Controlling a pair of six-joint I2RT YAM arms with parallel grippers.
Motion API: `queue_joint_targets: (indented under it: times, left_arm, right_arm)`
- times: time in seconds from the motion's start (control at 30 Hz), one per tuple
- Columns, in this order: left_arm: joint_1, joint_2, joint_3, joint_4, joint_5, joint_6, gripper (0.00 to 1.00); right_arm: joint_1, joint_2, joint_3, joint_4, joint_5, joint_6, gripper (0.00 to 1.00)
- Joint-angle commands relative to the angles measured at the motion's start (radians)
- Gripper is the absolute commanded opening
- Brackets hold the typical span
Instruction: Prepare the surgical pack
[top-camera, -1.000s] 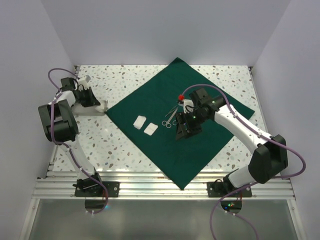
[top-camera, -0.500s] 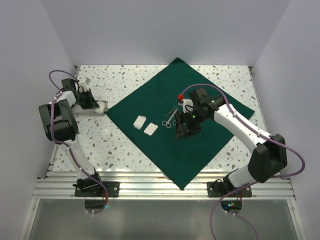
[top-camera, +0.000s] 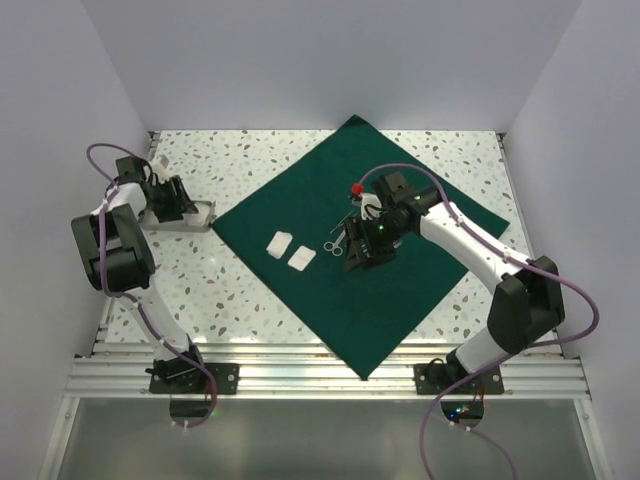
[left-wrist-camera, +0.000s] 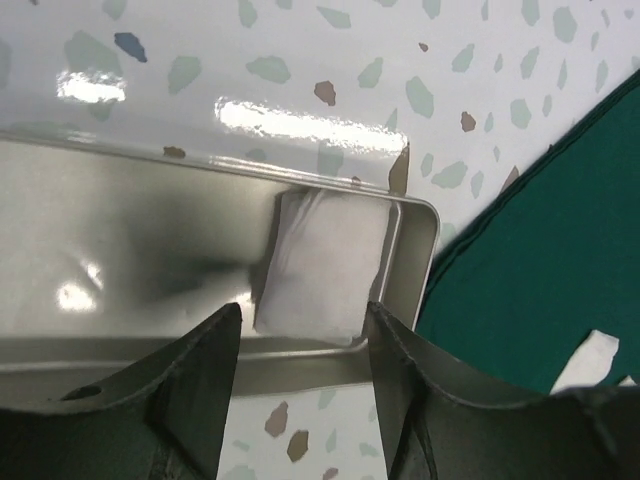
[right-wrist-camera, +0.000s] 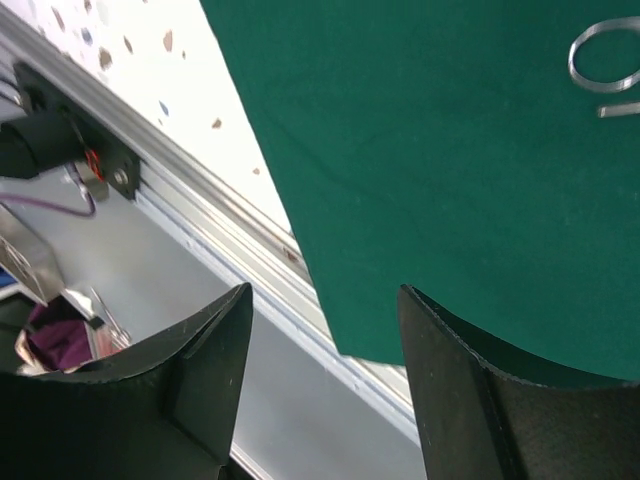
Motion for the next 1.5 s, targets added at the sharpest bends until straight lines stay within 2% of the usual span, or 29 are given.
queue_joint_targets:
  times: [0.0, 0.07, 0.17, 0.23, 0.4, 0.57, 1.0, 1.47]
  left_arm:
    - [0.014, -0.127, 0.009, -0.052, -0.098, -0.09, 0.57]
    - [0.011, -0.178, -0.023, -0.068, -0.132, -0.147, 0.57]
    - [0.004, -0.366, -0.117, -0.074, -0.177, -0.244, 0.57]
    - [-0.017, -0.443, -0.179, -0.065, -0.151, -0.287, 0.56]
    - [-0.184, -0.684, -0.331, -0.138, -0.223, -0.322, 0.54]
    - [-0.25, -0.856, -0.489, -0.17, -0.205, -0.361, 0.51]
    - [-0.353, -0.886, -0.514, -0.169, -0.28, -0.312, 0.48]
    - [-0.355, -0.862, -0.517, -0.152, -0.274, -0.318, 0.47]
  right_arm:
    - [-0.002, 0.049, 0.048, 0.139, -0.018, 0.103, 0.63]
    - [0.002, 0.073, 0.031, 0.237, -0.038, 0.19, 0.63]
    - [0.024, 0.123, -0.001, 0.378, -0.048, 0.311, 0.62]
    - [0.048, 0.168, -0.017, 0.45, -0.052, 0.368, 0.62]
    - [0.065, 0.273, -0.029, 0.616, -0.016, 0.536, 0.59]
    - [0.087, 0.342, -0.037, 0.69, 0.124, 0.583, 0.53]
    - [0.088, 0.44, -0.071, 0.823, 0.149, 0.623, 0.41]
    - [0.088, 0.503, -0.029, 0.806, 0.179, 0.636, 0.35]
